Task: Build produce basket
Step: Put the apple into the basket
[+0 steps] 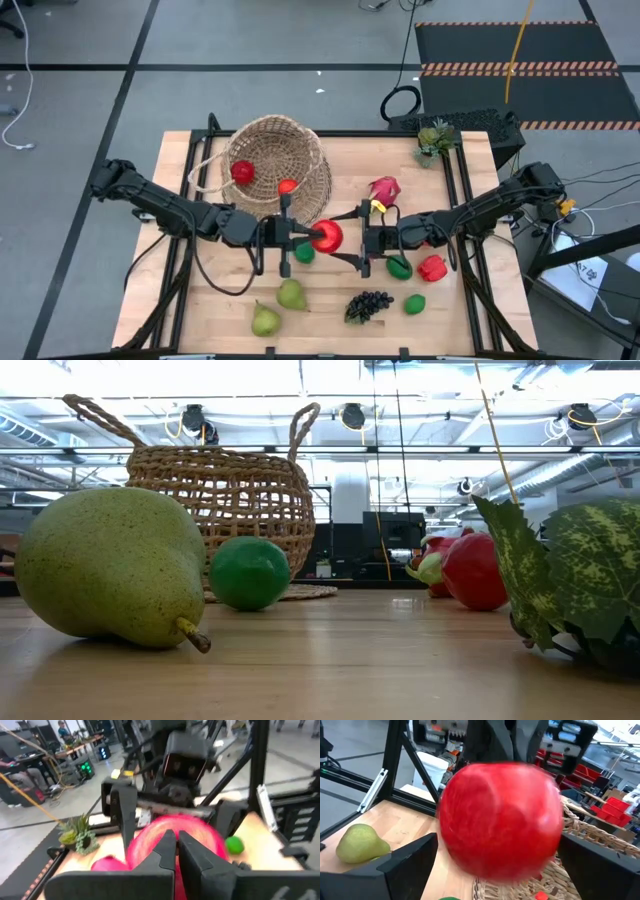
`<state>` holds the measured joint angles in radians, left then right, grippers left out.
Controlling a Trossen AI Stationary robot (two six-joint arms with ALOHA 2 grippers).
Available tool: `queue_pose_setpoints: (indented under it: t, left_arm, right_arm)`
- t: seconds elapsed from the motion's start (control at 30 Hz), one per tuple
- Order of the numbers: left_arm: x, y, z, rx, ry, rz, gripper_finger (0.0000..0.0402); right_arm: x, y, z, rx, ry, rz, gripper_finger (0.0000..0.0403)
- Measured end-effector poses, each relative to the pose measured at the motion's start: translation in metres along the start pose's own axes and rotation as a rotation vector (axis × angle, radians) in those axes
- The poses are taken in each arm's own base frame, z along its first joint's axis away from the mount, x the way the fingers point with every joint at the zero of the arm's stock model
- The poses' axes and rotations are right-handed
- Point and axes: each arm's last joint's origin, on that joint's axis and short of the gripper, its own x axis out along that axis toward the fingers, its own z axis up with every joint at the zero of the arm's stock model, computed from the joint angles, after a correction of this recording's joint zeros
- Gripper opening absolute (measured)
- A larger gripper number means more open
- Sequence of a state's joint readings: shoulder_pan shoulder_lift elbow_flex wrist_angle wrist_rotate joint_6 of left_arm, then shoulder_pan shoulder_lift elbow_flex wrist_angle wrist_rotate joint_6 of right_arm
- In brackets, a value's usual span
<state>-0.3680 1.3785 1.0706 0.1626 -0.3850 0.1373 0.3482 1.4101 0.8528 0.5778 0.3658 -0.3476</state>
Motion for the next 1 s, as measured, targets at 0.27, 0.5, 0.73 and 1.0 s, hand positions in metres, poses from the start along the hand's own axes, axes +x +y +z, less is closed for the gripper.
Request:
queue_pose_setpoints:
  t: [0.27, 0.5, 0.73, 1.0]
  left_arm:
    - [-0.024, 0.002, 0.016, -0.027, -0.036, -0.028, 0.0005]
    - [-0.055, 0.005, 0.030, -0.034, -0.059, -0.056, 0.0004]
    - [-0.087, 0.006, 0.035, -0.022, -0.019, -0.012, 0.0004]
    - [-0.101, -0.008, 0.030, 0.193, 0.045, -0.014, 0.0004]
  right_arm:
    - [0.000, 0.001, -0.001, 0.026, 0.007, 0.004, 0.0399]
    - [-0.001, 0.003, 0.000, 0.021, 0.010, 0.015, 0.0399]
    - [-0.003, 0.008, 0.001, -0.003, 0.009, 0.034, 0.0399]
    - [-0.003, 0.008, 0.001, -0.018, 0.011, 0.027, 0.0399]
